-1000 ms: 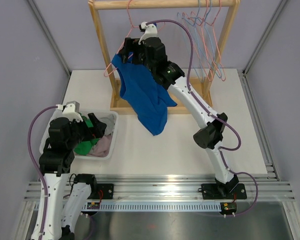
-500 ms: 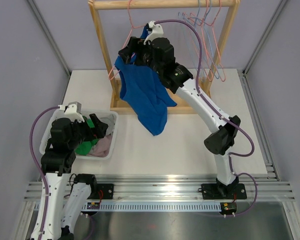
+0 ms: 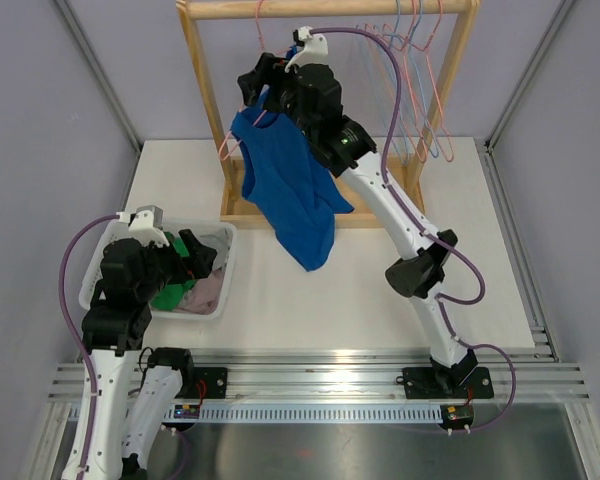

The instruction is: Remove the tank top from the hanger

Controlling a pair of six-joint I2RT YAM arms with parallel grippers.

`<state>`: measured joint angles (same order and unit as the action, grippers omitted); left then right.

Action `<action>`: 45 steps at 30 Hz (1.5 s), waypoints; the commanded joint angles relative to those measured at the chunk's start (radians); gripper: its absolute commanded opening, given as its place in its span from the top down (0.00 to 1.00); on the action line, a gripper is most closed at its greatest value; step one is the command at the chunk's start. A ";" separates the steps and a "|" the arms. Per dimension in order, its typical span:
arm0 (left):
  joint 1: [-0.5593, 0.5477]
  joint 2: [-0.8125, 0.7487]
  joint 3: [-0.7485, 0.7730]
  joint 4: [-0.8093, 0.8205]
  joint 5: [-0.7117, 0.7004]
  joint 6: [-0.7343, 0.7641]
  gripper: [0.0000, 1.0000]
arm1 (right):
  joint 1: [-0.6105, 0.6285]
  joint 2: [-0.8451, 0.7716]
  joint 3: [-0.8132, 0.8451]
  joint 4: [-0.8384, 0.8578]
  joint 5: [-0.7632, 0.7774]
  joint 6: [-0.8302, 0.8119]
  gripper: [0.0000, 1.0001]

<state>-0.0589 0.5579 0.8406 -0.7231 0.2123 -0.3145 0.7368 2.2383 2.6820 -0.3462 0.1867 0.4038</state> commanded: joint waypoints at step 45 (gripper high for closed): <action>-0.059 0.000 0.040 0.047 0.081 0.006 0.01 | -0.037 -0.635 -0.573 0.041 -0.171 -0.105 1.00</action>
<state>-0.1070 0.5564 0.8253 -0.7139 0.2352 -0.3183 0.7059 1.8061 2.2169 -0.3996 0.1108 0.2752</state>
